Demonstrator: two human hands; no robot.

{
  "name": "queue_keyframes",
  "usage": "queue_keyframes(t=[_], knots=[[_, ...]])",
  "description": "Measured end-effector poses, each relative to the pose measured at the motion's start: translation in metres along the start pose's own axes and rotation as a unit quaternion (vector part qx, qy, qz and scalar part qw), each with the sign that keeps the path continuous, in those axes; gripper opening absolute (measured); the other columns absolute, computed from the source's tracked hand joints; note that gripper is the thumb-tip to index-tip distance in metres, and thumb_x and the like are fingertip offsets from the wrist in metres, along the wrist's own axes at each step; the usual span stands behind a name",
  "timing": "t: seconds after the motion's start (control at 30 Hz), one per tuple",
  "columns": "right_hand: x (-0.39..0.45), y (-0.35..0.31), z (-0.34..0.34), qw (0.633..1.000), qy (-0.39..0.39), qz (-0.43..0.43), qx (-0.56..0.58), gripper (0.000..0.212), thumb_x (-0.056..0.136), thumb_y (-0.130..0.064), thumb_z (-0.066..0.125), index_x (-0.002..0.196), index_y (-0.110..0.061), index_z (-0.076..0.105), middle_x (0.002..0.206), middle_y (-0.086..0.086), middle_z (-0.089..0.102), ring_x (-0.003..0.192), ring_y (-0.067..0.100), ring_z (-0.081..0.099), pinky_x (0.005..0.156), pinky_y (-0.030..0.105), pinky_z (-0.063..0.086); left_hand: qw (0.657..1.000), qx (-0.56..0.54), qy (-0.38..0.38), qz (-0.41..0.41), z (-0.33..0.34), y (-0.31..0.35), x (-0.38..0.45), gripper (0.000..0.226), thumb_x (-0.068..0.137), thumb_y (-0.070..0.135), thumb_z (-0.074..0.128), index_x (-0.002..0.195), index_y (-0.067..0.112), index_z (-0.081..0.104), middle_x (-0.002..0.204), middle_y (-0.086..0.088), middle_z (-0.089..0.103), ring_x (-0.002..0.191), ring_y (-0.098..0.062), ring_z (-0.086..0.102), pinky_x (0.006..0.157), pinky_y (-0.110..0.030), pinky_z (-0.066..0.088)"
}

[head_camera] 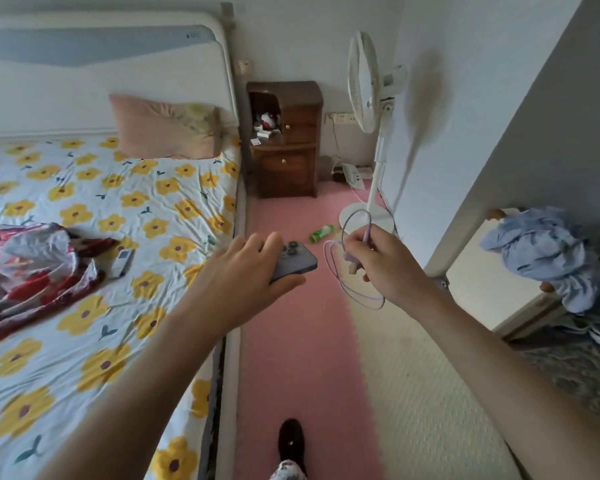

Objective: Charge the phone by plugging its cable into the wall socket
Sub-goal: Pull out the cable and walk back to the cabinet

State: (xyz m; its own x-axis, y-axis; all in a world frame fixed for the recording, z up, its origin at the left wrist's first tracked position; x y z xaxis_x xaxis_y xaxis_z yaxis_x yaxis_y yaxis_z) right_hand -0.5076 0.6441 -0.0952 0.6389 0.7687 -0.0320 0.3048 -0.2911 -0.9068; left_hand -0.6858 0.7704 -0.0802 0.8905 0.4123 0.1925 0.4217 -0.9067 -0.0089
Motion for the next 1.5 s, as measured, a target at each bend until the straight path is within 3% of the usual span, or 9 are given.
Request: queue_keyframes(t=[0.27, 0.67, 0.83, 0.97, 1.1, 1.2, 1.4, 1.5], knots=[[0.128, -0.013, 0.022, 0.998, -0.05, -0.036, -0.007, 0.022, 0.093, -0.031, 0.054, 0.083, -0.013, 0.062, 0.075, -0.004, 0.065, 0.084, 0.028, 0.066, 0.077, 0.044, 0.051, 0.999, 0.009, 0.003, -0.05, 0.021, -0.063, 0.093, 0.057, 0.084, 0.072, 0.028, 0.107, 0.022, 0.042, 0.104, 0.0, 0.059, 0.092, -0.024, 0.059, 0.069, -0.035, 0.048], [0.319, -0.05, 0.034, 0.996, -0.034, -0.074, 0.026, 0.02, 0.097, -0.027, 0.053, 0.079, -0.021, 0.059, 0.065, -0.014, 0.06, 0.064, 0.001, 0.056, 0.063, 0.019, 0.041, 0.997, 0.011, 0.018, -0.071, 0.032, -0.163, 0.257, 0.056, 0.083, 0.073, 0.028, 0.106, 0.023, 0.039, 0.102, 0.001, 0.056, 0.094, -0.023, 0.058, 0.077, -0.042, 0.054], [0.38, -0.05, 0.038, 0.996, -0.025, -0.064, 0.051, 0.017, 0.096, -0.025, 0.053, 0.085, -0.017, 0.063, 0.07, -0.009, 0.067, 0.071, 0.012, 0.061, 0.07, 0.036, 0.051, 0.998, 0.006, 0.02, -0.062, 0.046, -0.189, 0.301, 0.051, 0.082, 0.074, 0.026, 0.099, 0.027, 0.033, 0.099, 0.003, 0.055, 0.089, -0.021, 0.057, 0.074, -0.038, 0.053], [0.431, -0.042, 0.045, 0.996, -0.033, -0.07, 0.048, 0.017, 0.096, -0.027, 0.054, 0.083, -0.021, 0.063, 0.067, -0.014, 0.067, 0.067, 0.002, 0.061, 0.068, 0.03, 0.05, 0.998, 0.02, 0.012, -0.063, 0.061, -0.209, 0.345, 0.053, 0.082, 0.075, 0.022, 0.101, 0.026, 0.033, 0.1, 0.004, 0.054, 0.089, -0.02, 0.056, 0.073, -0.036, 0.052], [0.495, -0.037, 0.04, 0.995, -0.036, -0.067, 0.068, 0.016, 0.096, -0.025, 0.054, 0.083, -0.02, 0.062, 0.072, -0.006, 0.067, 0.07, 0.012, 0.062, 0.071, 0.034, 0.05, 0.998, 0.016, 0.006, -0.059, 0.074, -0.228, 0.403, 0.05, 0.081, 0.075, 0.022, 0.098, 0.028, 0.029, 0.1, 0.004, 0.054, 0.091, -0.019, 0.055, 0.073, -0.034, 0.051], [0.55, -0.034, 0.031, 0.994, -0.044, -0.063, 0.075, 0.016, 0.096, -0.026, 0.054, 0.083, -0.021, 0.062, 0.076, -0.004, 0.068, 0.067, 0.003, 0.063, 0.07, 0.031, 0.048, 0.998, 0.012, 0.003, -0.06, 0.082, -0.241, 0.454, 0.047, 0.083, 0.074, 0.025, 0.096, 0.029, 0.027, 0.099, 0.005, 0.054, 0.091, -0.018, 0.055, 0.074, -0.033, 0.05], [0.666, -0.034, 0.005, 0.995, -0.052, -0.054, 0.064, 0.017, 0.095, -0.031, 0.054, 0.086, -0.022, 0.065, 0.067, -0.024, 0.068, 0.066, -0.01, 0.064, 0.068, 0.027, 0.047, 0.999, 0.007, 0.002, -0.051, 0.092, -0.267, 0.566, 0.042, 0.083, 0.074, 0.028, 0.094, 0.034, 0.021, 0.094, 0.01, 0.044, 0.091, -0.016, 0.055, 0.069, -0.028, 0.041], [0.721, -0.036, -0.008, 0.996, -0.049, -0.058, 0.051, 0.017, 0.095, -0.031, 0.054, 0.087, -0.021, 0.065, 0.065, -0.026, 0.067, 0.066, -0.009, 0.063, 0.07, 0.029, 0.048, 0.999, 0.015, 0.019, -0.045, 0.1, -0.28, 0.614, 0.047, 0.085, 0.073, 0.03, 0.102, 0.03, 0.033, 0.102, 0.007, 0.054, 0.092, -0.016, 0.056, 0.067, -0.026, 0.037]])
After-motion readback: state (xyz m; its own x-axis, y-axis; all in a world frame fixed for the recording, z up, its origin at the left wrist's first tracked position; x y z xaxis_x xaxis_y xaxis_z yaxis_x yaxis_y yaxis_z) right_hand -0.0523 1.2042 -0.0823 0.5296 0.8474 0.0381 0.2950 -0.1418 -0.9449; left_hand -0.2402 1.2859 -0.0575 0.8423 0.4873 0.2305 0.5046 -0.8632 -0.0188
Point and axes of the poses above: each hand's wrist, its own x-axis towards the middle knuckle, its own z-axis out of the palm, y = z × x, the point moved 2 cm from there along x, towards the middle knuckle
